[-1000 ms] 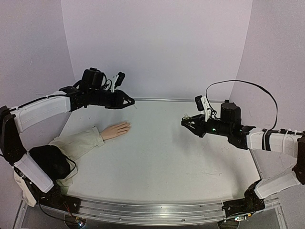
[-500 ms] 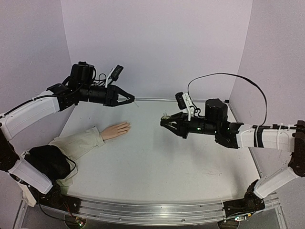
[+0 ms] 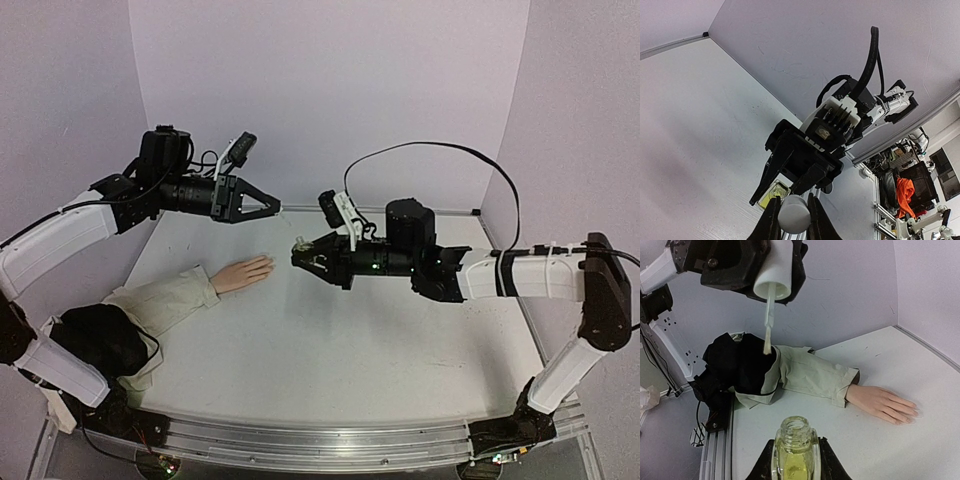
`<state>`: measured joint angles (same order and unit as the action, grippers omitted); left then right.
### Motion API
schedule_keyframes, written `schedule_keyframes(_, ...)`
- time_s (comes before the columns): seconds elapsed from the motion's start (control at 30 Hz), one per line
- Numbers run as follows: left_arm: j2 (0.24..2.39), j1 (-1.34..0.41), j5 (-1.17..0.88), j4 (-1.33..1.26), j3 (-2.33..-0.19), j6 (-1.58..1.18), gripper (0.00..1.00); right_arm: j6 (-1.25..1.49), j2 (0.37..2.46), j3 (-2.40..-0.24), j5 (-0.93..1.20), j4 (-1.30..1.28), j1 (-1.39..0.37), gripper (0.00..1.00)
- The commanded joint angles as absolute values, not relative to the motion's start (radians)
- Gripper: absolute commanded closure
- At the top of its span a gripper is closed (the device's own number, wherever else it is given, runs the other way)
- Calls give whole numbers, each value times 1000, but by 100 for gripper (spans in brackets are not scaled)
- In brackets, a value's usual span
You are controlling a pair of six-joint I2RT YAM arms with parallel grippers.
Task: Paint the nails
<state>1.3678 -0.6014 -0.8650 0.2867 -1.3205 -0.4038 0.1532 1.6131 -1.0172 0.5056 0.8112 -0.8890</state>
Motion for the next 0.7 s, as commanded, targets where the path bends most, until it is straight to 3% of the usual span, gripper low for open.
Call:
schedule_keyframes(0.0, 1365, -606, -904, 238, -1332, -416, 100, 128, 1630, -1088, 534, 878, -899, 100)
schedule_keyframes(0.67, 1390, -607, -881, 299, -1341, -368, 100, 103, 1659, -1141, 548, 866, -914, 100)
